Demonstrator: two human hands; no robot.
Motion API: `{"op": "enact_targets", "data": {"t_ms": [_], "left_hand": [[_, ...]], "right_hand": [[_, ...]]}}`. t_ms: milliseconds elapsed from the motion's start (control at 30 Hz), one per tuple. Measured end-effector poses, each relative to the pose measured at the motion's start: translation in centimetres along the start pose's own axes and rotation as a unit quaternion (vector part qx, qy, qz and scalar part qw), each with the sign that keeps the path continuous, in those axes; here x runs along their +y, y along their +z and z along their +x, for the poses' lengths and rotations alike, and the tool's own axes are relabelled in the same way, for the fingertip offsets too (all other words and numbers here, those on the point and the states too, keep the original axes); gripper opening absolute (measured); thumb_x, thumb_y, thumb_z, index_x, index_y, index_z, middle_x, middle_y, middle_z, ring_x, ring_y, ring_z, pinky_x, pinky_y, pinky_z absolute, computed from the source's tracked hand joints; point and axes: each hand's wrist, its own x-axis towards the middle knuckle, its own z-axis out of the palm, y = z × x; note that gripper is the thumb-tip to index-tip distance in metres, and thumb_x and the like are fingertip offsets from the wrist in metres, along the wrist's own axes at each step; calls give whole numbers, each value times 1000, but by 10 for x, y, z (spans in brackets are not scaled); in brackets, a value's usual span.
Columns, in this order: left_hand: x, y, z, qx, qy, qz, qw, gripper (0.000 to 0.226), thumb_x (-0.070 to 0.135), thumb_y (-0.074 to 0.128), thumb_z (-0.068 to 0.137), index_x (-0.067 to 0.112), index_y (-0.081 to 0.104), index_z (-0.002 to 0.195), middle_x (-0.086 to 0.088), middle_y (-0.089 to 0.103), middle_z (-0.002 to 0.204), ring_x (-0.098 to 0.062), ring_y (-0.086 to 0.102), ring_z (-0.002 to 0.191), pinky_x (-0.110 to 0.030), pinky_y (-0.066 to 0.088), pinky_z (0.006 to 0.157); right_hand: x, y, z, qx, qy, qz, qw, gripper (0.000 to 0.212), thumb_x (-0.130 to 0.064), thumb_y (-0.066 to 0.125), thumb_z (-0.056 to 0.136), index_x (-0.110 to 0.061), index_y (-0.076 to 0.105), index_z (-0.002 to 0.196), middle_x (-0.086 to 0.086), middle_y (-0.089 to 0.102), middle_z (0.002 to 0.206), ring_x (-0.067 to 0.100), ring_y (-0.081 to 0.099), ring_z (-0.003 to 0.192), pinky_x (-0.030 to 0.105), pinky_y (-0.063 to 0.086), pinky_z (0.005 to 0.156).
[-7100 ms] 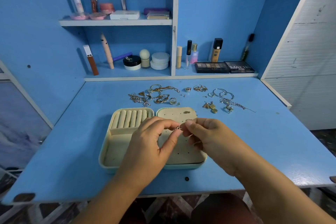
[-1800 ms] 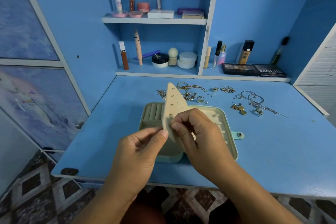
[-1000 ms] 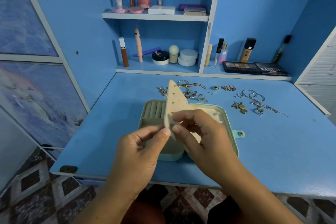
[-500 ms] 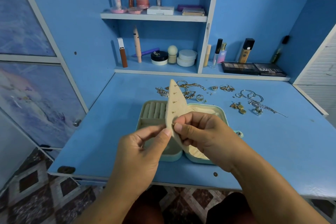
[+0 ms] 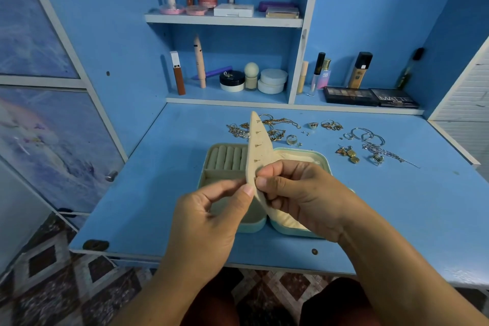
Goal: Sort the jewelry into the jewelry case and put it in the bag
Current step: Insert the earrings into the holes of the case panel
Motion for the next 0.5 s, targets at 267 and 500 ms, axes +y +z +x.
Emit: {"op": "enact_targets", "data": {"t_ms": [267, 500], "left_hand": [[-3, -3, 2, -15, 11, 24, 1000, 21, 42, 68, 78, 39, 74, 99, 8, 76, 94, -10, 71, 94, -23, 54, 81], [-2, 9, -1, -130, 83, 180, 971, 38, 41, 55, 90, 43, 58, 128, 22, 62, 117, 7, 49, 121, -4, 34, 97]], "right_hand": [[-4, -1, -1, -4, 10, -46, 999, 10, -10, 73, 65, -9, 69, 73, 5, 59, 65, 12, 50, 55, 17, 48, 54], [-14, -22, -28, 37, -106, -31, 993, 28, -19, 56, 77, -4, 63, 98, 16, 61, 92, 26, 58, 80, 34, 49, 72]]}}
